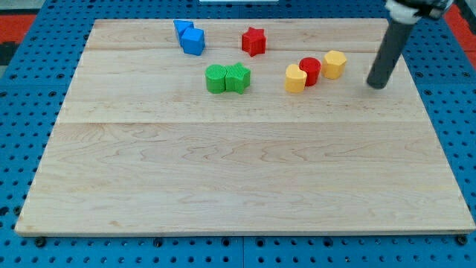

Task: Slide the red circle to the red star

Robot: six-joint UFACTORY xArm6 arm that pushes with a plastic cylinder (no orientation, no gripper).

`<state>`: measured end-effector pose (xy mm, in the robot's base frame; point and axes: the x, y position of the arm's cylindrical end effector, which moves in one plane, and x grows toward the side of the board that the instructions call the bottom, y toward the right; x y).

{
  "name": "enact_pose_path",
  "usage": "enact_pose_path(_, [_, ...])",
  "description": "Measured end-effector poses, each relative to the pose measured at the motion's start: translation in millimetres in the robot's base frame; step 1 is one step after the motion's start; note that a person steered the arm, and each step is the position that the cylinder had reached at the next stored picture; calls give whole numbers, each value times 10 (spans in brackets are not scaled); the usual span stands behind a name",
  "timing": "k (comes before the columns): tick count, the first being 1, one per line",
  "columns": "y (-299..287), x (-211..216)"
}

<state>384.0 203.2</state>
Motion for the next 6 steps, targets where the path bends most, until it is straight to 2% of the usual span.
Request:
enact_pose_path(1, [-391, -112])
enact_pose_path(2, [-424, -402])
enact_pose_path(3, [-635, -487])
enact_pose_path(4, [-638, -272])
enact_pose_path(5, [-1018, -306])
enact_pose_path(6, [-1537, -535])
